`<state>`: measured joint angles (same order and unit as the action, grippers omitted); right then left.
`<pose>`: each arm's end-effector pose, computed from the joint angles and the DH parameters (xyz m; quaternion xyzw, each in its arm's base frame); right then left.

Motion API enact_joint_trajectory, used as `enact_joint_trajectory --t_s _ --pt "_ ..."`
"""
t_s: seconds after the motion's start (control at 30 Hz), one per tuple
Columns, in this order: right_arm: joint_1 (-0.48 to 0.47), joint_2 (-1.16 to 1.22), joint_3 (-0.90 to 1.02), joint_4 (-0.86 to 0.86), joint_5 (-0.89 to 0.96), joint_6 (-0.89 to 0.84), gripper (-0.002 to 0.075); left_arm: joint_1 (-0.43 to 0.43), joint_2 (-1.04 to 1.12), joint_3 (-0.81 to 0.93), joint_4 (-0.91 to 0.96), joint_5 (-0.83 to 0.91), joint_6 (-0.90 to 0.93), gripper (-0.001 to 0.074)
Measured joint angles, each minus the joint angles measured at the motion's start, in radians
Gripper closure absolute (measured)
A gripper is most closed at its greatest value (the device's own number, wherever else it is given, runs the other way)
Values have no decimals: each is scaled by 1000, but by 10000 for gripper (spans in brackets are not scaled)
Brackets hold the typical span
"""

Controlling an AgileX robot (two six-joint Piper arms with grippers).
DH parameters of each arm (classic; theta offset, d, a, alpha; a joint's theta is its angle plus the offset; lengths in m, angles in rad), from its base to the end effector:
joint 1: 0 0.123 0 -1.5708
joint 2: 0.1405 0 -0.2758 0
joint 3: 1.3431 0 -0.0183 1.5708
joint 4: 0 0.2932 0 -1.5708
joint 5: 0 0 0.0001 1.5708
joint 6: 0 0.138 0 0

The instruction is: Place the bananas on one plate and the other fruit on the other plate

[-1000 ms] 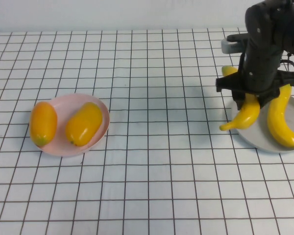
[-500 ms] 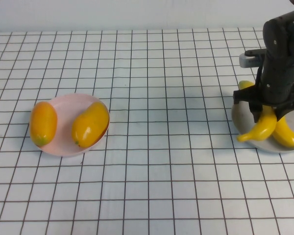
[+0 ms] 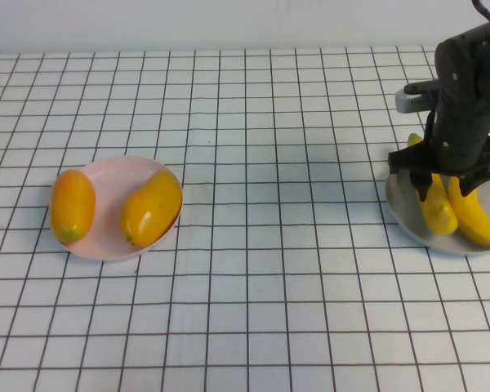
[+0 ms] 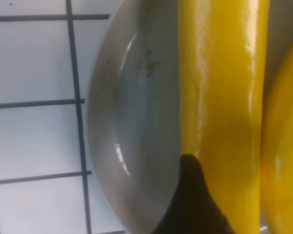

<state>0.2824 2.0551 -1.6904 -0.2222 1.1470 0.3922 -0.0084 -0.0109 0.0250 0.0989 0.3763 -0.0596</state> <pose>0.4583 0.1041 0.1504 0.0164 0.9918 -0.0742 0.1030 0.1493 0.0038 0.1573 0.0057 0.8052 0.0217 0.5926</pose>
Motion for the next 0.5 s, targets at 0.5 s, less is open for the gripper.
enact_joint_trajectory --t_s 0.5 --pt "14 -579 351 143 -395 -3 557 0 0 0 0 0 0 738"
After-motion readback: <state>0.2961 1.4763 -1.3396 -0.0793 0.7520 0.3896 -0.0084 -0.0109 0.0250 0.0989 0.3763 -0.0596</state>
